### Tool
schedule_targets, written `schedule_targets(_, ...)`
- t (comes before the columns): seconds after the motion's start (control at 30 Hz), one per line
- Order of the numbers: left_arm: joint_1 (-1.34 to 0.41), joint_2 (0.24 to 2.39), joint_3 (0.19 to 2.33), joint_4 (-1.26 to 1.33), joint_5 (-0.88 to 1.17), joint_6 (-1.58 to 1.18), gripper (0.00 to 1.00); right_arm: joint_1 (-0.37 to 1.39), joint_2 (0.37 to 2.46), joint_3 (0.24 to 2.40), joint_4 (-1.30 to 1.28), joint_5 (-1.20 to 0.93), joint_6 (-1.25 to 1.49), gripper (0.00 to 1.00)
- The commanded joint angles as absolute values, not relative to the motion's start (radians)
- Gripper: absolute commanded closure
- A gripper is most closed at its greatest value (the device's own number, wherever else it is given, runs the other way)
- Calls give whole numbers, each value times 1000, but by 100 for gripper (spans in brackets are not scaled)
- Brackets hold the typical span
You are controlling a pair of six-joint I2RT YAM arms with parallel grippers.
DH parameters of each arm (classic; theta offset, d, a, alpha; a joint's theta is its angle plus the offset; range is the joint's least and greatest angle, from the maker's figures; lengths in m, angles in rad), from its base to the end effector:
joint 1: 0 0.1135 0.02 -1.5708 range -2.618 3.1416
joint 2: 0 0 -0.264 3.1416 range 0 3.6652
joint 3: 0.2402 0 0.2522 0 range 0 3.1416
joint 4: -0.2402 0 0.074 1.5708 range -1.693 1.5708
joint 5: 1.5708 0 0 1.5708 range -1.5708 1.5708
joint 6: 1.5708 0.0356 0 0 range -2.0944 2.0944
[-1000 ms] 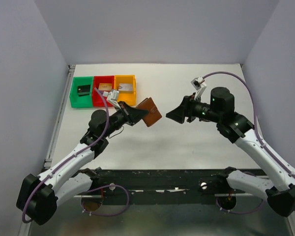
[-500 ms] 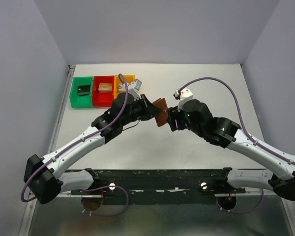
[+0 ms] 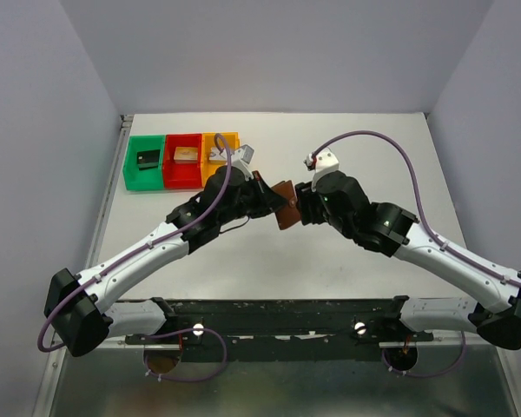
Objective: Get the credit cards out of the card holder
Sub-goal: Open the card holder.
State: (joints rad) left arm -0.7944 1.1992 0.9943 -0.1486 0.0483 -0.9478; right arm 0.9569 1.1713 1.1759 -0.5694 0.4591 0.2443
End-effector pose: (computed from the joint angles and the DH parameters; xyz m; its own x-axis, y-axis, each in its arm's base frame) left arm 0.1942 -0.2002 0.3305 -0.7460 -0.3980 -0.5338 0.2373 0.5901 -0.7717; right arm 0.1578 0.1965 0.3611 -0.4243 -0.2256 -0.8770 -0.4272 0.9038 -0.0258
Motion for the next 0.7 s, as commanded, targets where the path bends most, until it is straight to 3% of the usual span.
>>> schedule_targets(0.0,-802,1200,1020,-140,29,-963,100,966,1193,1210,-546,439,265,39)
schedule_targets(0.67,-815,1209,1015,-117,38,-983,100,966,1253,1226,-529,383,321,40)
